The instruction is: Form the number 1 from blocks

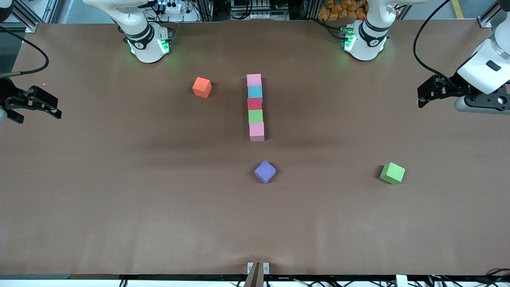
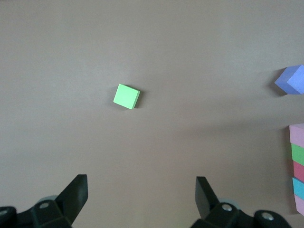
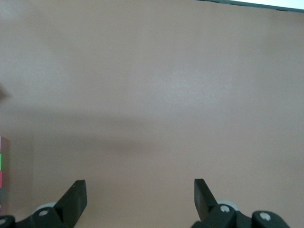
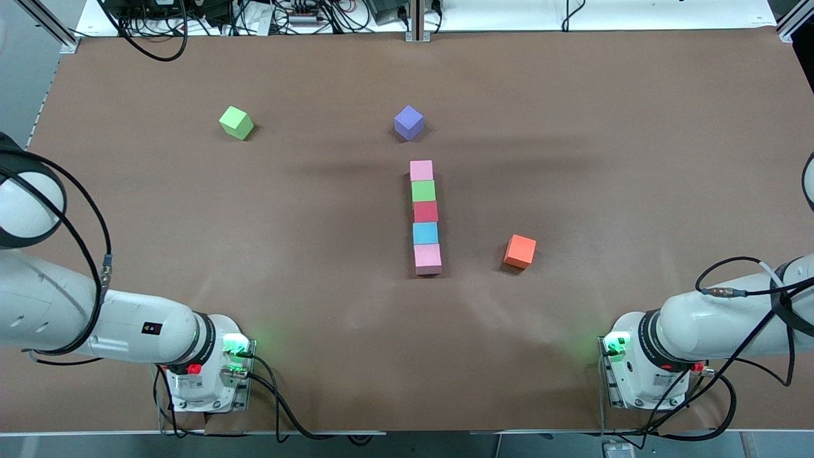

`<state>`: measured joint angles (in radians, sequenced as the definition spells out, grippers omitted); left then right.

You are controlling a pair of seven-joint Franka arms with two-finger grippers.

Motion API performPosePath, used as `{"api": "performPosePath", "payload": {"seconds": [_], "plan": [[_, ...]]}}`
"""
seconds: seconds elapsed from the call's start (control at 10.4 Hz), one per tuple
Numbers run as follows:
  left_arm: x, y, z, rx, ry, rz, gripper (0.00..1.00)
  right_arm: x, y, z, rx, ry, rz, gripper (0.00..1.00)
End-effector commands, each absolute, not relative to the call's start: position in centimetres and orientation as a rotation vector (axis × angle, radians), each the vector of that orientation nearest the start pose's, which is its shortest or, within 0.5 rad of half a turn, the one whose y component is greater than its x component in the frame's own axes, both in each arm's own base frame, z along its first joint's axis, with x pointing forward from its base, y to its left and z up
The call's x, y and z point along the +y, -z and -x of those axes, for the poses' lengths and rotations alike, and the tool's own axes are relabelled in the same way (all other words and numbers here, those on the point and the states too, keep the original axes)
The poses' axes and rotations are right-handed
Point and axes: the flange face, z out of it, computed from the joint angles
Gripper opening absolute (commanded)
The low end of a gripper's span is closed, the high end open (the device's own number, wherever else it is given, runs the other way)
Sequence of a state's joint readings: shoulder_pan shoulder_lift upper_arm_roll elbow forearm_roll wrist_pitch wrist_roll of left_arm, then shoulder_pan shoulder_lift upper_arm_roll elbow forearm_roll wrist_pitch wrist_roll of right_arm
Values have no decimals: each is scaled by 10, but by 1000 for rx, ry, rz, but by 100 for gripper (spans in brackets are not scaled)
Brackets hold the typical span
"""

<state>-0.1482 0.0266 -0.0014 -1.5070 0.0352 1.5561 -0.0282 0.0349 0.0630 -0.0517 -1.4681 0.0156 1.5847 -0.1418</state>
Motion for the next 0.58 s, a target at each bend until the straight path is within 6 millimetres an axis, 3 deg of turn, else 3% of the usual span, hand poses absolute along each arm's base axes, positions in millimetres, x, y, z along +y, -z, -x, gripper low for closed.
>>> {"api": "performPosePath", "payload": {"seconds": [0.0, 0.48], "plan": [[-80, -643, -550, 164, 33, 3078, 100, -10, -642, -576, -174, 84, 3122, 100], [-75, -645, -547, 142, 18, 3099, 100, -9, -642, -576, -176, 81, 3121, 100]]}}
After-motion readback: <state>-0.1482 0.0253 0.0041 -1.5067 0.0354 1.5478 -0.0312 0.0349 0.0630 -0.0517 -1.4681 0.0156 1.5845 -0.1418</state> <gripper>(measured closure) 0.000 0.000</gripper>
